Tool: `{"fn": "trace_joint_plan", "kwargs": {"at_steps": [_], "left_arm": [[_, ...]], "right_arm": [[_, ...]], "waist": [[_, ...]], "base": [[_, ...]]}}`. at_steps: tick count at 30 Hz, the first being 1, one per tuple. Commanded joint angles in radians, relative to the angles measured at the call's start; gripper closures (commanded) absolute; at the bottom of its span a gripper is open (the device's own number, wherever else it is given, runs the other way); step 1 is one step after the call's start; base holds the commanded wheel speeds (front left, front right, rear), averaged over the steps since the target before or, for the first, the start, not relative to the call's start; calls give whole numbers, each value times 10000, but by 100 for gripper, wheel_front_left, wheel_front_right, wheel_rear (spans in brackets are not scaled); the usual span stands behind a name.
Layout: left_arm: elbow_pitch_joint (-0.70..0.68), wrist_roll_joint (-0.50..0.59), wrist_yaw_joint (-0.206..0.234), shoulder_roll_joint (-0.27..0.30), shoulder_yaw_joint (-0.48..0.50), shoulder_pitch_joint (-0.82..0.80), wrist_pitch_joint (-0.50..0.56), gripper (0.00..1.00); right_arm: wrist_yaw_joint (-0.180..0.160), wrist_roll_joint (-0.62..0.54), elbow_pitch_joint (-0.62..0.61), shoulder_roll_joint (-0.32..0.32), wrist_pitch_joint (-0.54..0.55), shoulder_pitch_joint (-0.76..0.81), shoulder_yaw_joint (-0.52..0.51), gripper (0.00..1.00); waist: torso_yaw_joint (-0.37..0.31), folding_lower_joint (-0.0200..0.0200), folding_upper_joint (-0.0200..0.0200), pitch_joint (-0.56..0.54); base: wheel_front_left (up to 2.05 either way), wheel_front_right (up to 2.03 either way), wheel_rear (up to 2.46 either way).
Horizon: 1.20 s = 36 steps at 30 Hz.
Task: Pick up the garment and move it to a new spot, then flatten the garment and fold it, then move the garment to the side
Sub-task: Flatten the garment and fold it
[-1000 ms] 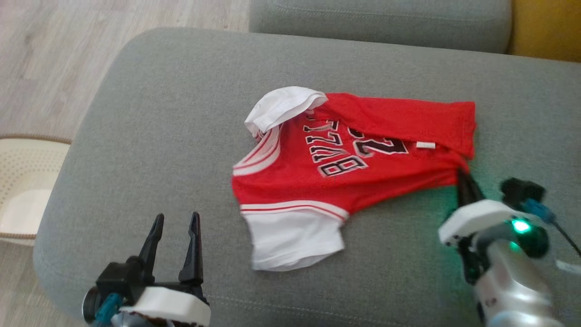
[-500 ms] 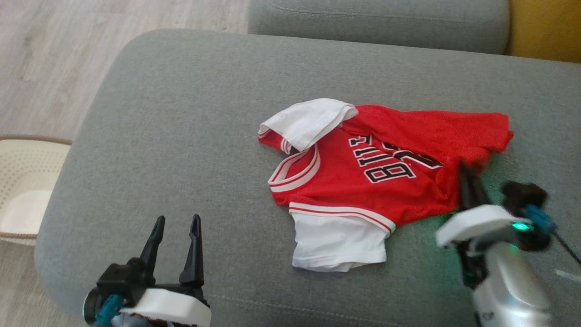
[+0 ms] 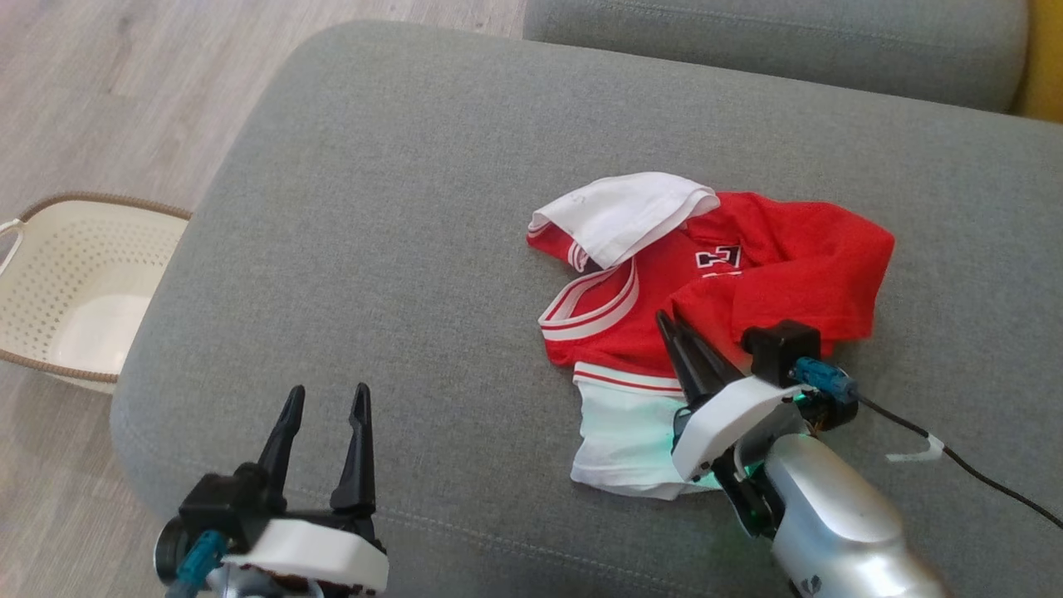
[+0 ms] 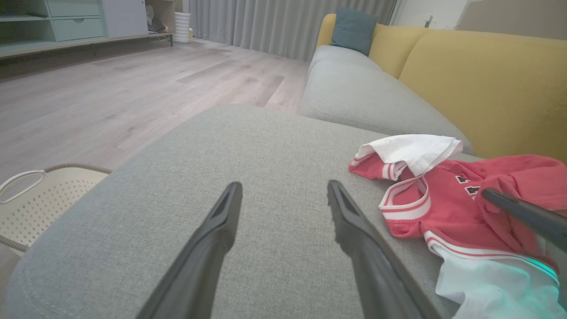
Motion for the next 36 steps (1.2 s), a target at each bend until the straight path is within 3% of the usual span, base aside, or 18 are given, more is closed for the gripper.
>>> {"fn": "trace_joint_plan", "kwargs": {"at_steps": [1, 6, 11, 17, 22, 24, 27, 36], "left_arm": [[-369, 26, 54, -33, 381, -393, -124, 0], [-420, 6, 70, -38, 396, -330, -124, 0], [-474, -11, 99, -44, 391, -330, -124, 0], [-518, -24, 115, -51, 387, -352, -124, 0], [-533, -36, 100, -57, 353, -462, -124, 0], [-525, -41, 101, -59, 367, -512, -124, 0], [-510, -43, 101, -62, 365, -577, -124, 0], [-469, -62, 97, -69, 368, -697, -124, 0]], "right_arm": [[67, 80, -226, 61, -117, -391, 183, 2], [67, 169, -391, 62, -301, -462, 91, 0], [67, -193, -1165, 62, -393, -236, -657, 0], [67, -1843, -2126, 62, -405, 571, -2156, 0], [67, -3432, -2538, 62, -95, 996, -2698, 0], [67, -4872, -2701, 43, 5, 1018, -2785, 0], [67, -6159, -2809, 51, 139, 1126, -2860, 0], [67, -7472, -2353, 60, 510, 891, -3377, 0]], "waist": [[-26, 0, 0, 13], [-355, 0, 0, -10], [-689, 0, 0, 3], [-849, 0, 0, 86], [-776, 0, 0, 242], [-736, 0, 0, 301], [-638, 0, 0, 348], [-456, 0, 0, 458]], "base": [[0, 0, 0], [0, 0, 0], [0, 0, 0], [0, 0, 0], [0, 0, 0], [0, 0, 0], [0, 0, 0], [0, 0, 0]]}}
